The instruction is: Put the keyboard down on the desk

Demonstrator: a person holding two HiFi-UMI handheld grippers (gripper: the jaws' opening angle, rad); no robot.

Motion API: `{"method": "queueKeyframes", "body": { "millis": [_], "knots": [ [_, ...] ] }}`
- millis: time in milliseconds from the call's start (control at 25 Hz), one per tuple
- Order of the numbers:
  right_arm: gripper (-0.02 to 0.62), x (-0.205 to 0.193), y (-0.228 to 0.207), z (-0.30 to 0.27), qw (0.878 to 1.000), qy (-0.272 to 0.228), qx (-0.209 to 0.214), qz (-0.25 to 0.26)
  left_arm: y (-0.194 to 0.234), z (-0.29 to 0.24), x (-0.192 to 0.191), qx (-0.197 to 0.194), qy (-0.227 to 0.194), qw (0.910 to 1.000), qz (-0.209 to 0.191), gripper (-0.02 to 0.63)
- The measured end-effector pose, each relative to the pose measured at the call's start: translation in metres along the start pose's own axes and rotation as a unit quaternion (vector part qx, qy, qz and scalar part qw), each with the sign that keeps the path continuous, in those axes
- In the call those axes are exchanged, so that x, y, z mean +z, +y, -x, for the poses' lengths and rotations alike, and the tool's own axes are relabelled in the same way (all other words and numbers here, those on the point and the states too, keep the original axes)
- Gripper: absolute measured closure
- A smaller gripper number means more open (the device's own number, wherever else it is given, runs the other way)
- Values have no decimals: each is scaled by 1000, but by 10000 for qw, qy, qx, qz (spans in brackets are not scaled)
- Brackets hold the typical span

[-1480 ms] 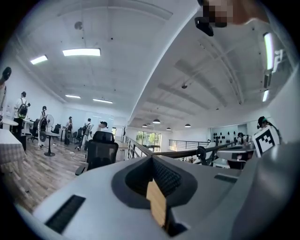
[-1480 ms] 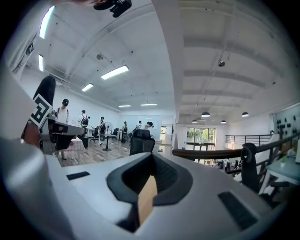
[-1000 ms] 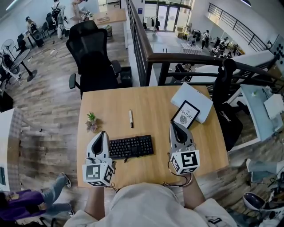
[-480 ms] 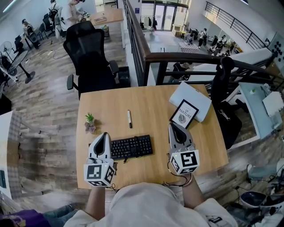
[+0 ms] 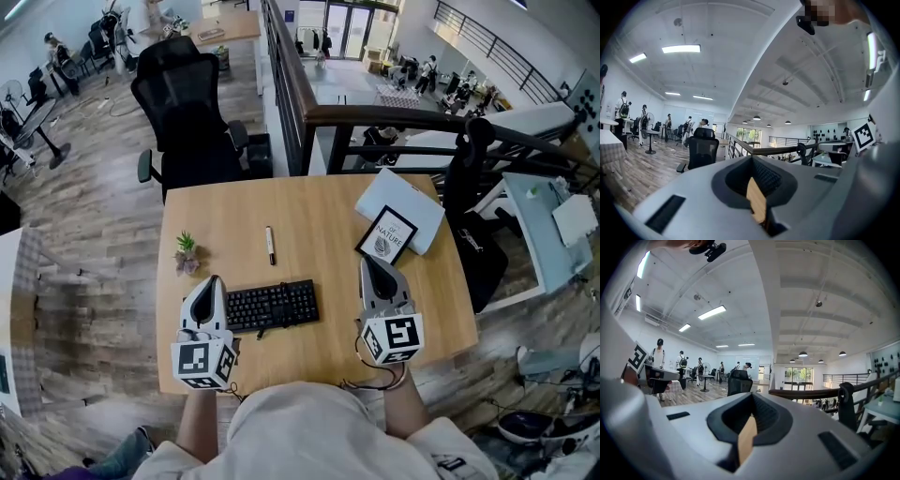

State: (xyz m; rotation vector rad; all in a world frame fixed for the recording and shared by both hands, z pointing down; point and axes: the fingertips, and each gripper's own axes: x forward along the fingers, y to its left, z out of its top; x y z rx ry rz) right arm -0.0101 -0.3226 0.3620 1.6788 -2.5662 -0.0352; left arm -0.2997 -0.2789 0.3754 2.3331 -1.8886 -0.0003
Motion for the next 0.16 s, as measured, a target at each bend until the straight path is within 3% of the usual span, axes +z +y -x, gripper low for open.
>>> {"method": "queueKeyframes", "body": {
  "millis": [160],
  "knots": [
    [592, -4, 1, -2, 10000, 20, 19, -10, -2, -2, -6, 5, 31, 10000, 23, 595]
  ]
}}
